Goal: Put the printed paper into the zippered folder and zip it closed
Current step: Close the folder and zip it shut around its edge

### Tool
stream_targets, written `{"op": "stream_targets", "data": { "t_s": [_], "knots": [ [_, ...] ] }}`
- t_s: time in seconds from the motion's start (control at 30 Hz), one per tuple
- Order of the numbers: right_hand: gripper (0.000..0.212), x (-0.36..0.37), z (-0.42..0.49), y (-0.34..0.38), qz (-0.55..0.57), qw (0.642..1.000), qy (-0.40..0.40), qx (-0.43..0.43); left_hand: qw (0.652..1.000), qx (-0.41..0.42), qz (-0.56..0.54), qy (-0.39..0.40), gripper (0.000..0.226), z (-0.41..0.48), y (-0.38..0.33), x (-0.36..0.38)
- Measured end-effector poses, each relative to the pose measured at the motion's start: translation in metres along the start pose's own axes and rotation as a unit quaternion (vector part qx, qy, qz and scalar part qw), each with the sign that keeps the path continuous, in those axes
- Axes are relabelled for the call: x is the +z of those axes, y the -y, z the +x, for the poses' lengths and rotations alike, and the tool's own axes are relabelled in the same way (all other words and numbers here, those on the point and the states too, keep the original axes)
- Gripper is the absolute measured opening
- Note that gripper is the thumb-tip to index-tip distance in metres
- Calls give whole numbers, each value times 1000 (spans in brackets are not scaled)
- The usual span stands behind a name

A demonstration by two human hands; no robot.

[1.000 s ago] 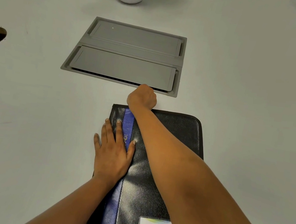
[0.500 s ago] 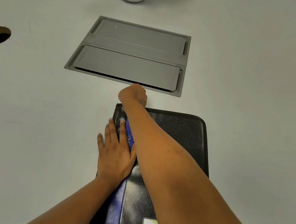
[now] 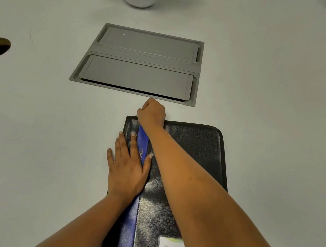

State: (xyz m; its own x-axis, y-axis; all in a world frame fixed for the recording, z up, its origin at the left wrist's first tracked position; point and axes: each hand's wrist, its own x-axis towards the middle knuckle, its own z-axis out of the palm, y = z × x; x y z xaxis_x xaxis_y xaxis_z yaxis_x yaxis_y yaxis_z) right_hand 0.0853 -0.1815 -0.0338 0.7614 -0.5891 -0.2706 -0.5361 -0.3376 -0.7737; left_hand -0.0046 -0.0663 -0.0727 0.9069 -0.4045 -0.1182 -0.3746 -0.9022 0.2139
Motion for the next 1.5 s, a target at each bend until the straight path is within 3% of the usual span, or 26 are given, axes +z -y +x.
{"op": "stream_targets", "data": {
  "t_s": [0.17, 0.47, 0.6, 0.93, 1.03, 1.17, 1.3, 1.5],
  "knots": [
    [17, -17, -17, -33, -46, 994, -29, -97, 1000, 4, 4, -8, 83, 0, -1, -2],
    [46, -49, -75, -93, -208, 965, -17, -157, 1000, 19, -10, 0, 70, -2, 1, -8],
    [50, -55, -116, -111, -269, 952, -4, -147, 998, 54, -1, 10, 72, -11, 12, -10],
    [58, -65, -200, -137, -307, 949, 31, -67, 995, 92, -7, 31, 113, -89, 23, -6],
    [60, -66, -222, -142, -313, 947, 48, -59, 994, 96, -6, 50, 98, -114, 21, -8],
    [61, -68, -250, -146, -317, 944, 70, -58, 993, 91, 1, 82, 98, -140, 13, -14],
    [61, -71, -274, -149, -313, 944, 88, -54, 990, 83, -7, 115, 72, -161, 7, -19],
    [62, -69, -298, -151, -307, 948, 79, -42, 987, 100, 13, 125, 69, -188, 4, -18]
  ]
}}
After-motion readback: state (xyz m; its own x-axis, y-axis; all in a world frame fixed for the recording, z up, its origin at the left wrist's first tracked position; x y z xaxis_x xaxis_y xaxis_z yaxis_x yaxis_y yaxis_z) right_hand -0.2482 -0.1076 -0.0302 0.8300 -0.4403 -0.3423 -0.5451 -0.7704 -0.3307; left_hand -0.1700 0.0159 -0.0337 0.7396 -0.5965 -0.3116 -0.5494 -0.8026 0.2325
